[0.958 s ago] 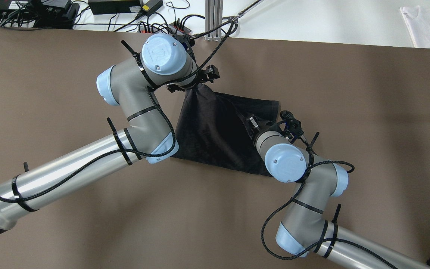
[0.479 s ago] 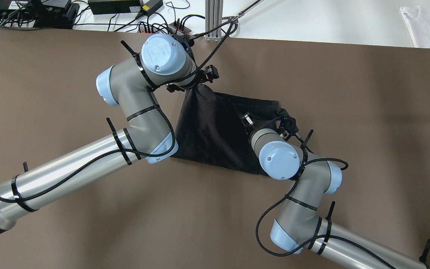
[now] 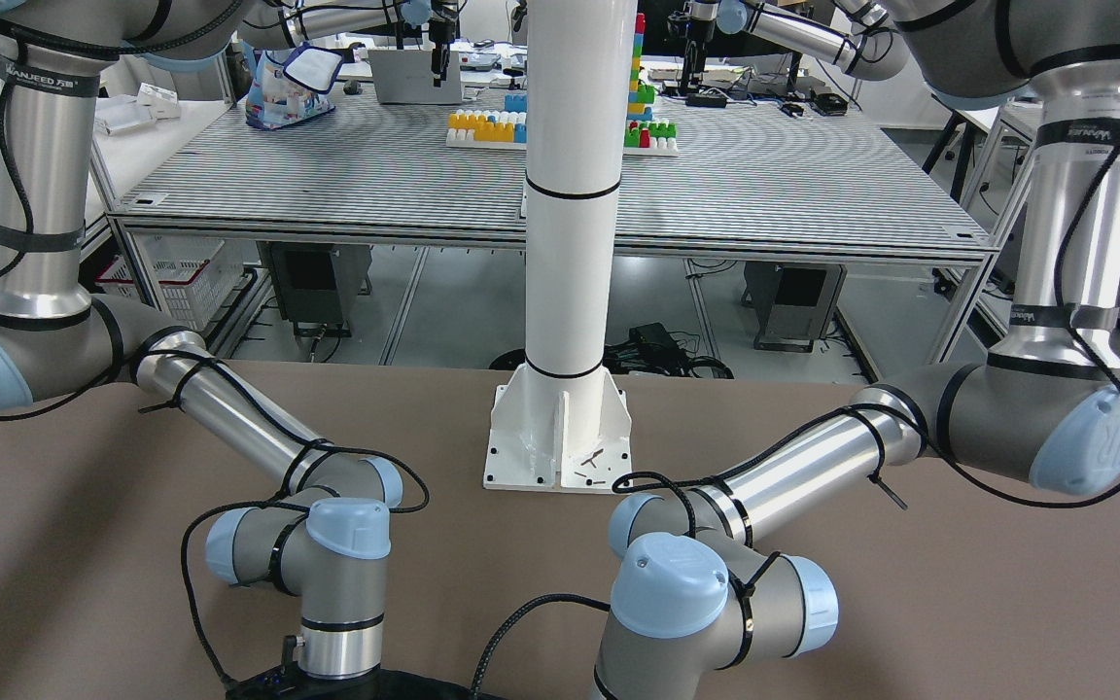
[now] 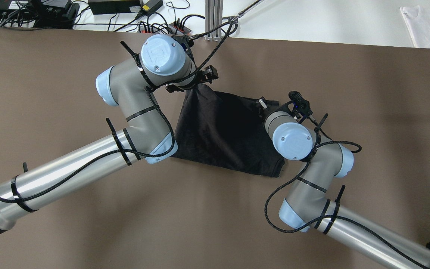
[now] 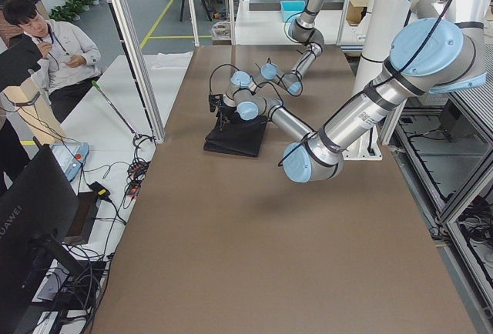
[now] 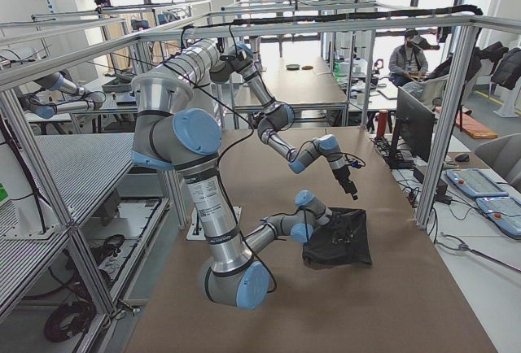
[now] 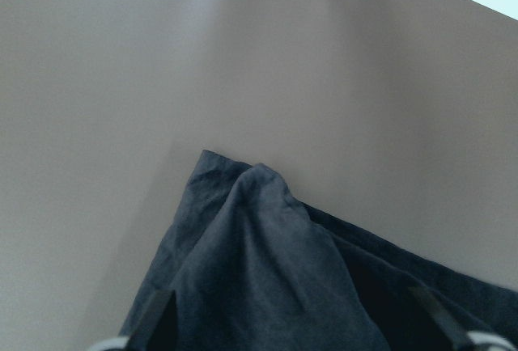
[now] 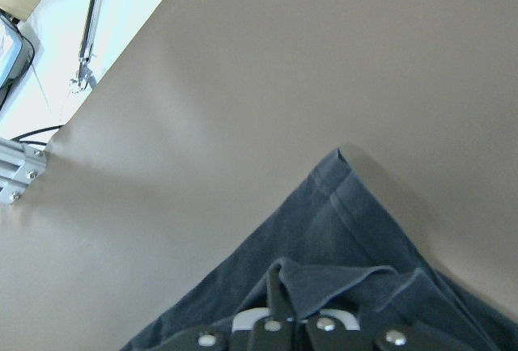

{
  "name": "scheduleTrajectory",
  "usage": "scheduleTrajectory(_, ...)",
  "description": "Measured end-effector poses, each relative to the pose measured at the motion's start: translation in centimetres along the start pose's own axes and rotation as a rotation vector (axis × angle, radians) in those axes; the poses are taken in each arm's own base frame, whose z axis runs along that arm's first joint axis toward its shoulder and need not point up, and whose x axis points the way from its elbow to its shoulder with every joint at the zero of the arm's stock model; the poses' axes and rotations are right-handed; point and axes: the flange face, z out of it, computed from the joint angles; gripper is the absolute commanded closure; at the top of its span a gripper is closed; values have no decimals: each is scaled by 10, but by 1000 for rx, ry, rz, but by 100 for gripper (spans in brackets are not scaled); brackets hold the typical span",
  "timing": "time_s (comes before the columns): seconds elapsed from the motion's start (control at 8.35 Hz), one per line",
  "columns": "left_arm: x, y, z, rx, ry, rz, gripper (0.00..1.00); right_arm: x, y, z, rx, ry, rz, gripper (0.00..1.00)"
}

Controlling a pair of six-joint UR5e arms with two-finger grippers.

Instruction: Fold clothes

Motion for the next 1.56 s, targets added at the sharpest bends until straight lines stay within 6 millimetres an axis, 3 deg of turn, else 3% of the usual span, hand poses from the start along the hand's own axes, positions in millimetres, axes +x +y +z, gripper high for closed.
scheduleTrajectory(0.12, -1, 0, 0, 0, -1, 0, 0, 4, -16, 17, 28, 12, -6, 7)
scheduleTrajectory(0.36, -1, 0, 1, 0, -2, 0, 0, 10, -32, 50, 64, 28, -92, 6)
scheduleTrajectory(0.48, -1, 0, 1, 1, -2, 0, 0, 10, -34, 56, 65, 30, -153, 6)
scheduleTrajectory(0.72, -1, 0, 0, 0, 0, 0, 0, -7, -38, 50, 48, 9, -232, 6)
scheduleTrajectory(0.96, -4, 2, -9, 0, 17, 3, 0, -21, -65, 31, -17, -10, -241, 6)
scheduleTrajectory(1.2, -28, 6, -20, -17, 33, 10, 0, -5, -84, 14, -67, -7, -325, 6)
scheduleTrajectory(1.32, -49, 6, -25, -20, 34, 25, 0, 9, -90, 10, -92, 5, -385, 6)
scheduleTrajectory(1.56, -121, -7, -36, -23, 5, 77, 0, 49, -107, 8, -130, 61, -549, 6)
